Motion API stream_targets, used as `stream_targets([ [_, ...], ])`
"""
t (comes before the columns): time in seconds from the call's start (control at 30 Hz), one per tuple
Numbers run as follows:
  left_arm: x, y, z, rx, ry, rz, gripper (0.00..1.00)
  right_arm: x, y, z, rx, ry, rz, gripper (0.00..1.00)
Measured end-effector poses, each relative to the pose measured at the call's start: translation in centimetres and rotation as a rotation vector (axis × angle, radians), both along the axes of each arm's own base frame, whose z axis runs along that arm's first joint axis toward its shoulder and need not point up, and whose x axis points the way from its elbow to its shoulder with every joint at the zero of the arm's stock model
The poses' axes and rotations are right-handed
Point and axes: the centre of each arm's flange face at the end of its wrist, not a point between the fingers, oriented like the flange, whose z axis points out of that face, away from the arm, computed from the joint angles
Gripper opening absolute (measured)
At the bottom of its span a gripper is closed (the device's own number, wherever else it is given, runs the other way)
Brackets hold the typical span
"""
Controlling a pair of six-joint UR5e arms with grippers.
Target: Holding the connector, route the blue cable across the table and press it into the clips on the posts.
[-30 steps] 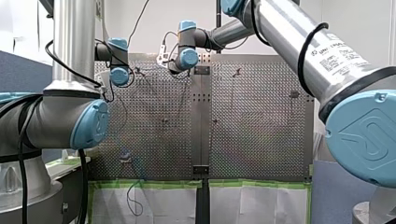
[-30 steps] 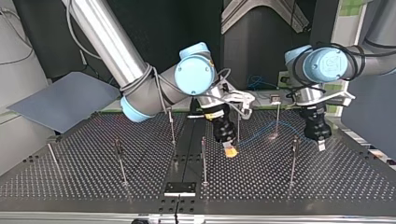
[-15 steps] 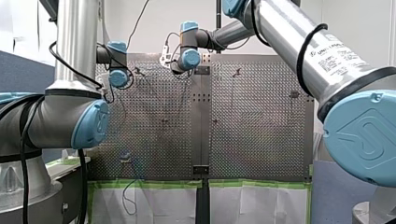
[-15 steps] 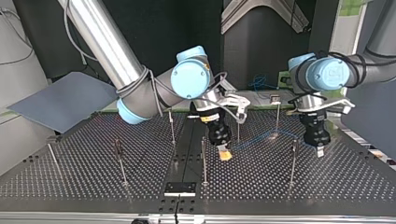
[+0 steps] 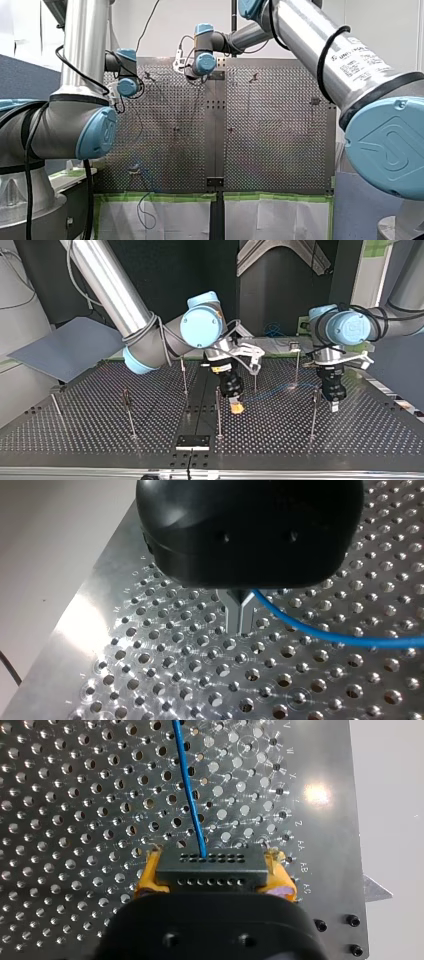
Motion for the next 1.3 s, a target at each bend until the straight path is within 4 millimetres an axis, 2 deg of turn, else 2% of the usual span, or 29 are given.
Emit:
stream_targets([
  [0.57, -0.9, 1.8, -0.4, -0.04, 0.047, 0.12, 0.0, -0.1, -0.1, 0.0, -0.019, 0.025, -0.016, 0.0],
  [0.93, -3.5, 2.8, -0.4, -0.088, 0.069, 0.204, 0.0, 0.2, 0.5, 0.0, -0.03, 0.037, -0.017, 0.0],
  [1.2, -5.5, 2.7, -0.4, -0.113, 0.057, 0.197, 0.0, 0.8, 1.5, -0.1, -0.031, 0.039, -0.013, 0.0],
  [1.23, -5.8, 2.6, -0.3, -0.118, 0.049, 0.189, 0.05, 0.8, 1.6, -0.1, -0.031, 0.04, -0.013, 0.0],
  [1.27, -6.0, 2.5, -0.2, -0.123, 0.039, 0.179, 0.21, 0.9, 1.7, -0.1, -0.031, 0.04, -0.015, 0.0],
  [1.3, -6.4, 2.2, -0.1, -0.131, 0.027, 0.165, 0.21, 0.9, 1.8, -0.1, -0.03, 0.04, -0.017, 0.0],
])
